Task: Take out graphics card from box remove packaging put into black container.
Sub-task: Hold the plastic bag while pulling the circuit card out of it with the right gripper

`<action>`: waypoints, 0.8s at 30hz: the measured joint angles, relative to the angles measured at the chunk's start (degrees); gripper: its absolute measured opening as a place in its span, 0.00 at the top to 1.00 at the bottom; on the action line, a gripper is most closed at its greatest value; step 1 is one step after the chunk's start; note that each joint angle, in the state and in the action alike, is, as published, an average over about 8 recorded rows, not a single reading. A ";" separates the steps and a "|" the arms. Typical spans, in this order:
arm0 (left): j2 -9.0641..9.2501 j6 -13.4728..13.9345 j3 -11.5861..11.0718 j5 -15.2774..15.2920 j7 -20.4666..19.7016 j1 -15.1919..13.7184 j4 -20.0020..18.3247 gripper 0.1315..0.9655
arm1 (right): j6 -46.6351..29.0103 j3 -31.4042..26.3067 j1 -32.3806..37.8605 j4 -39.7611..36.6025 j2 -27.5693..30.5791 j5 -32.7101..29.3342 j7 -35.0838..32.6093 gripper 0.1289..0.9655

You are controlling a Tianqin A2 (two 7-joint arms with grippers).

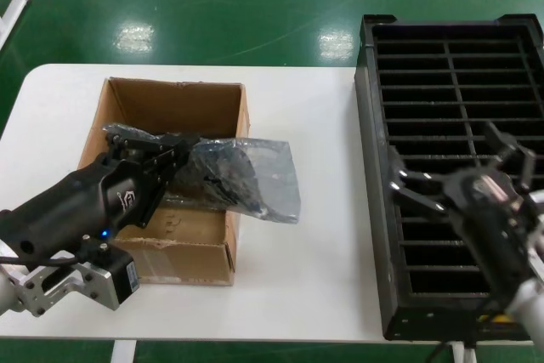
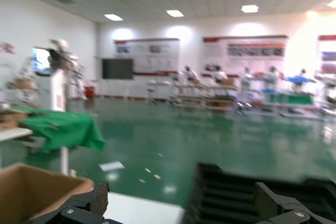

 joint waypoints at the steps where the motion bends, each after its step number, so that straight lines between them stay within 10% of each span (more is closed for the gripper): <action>1: 0.00 0.00 0.00 0.00 0.00 0.00 0.00 0.99 | -0.59 -0.63 0.74 -0.04 -0.01 -0.06 -0.10 0.02; 24: 0.00 0.00 0.00 0.00 0.00 0.00 0.00 0.99 | -14.71 -10.55 3.33 4.62 15.43 -2.34 4.79 0.30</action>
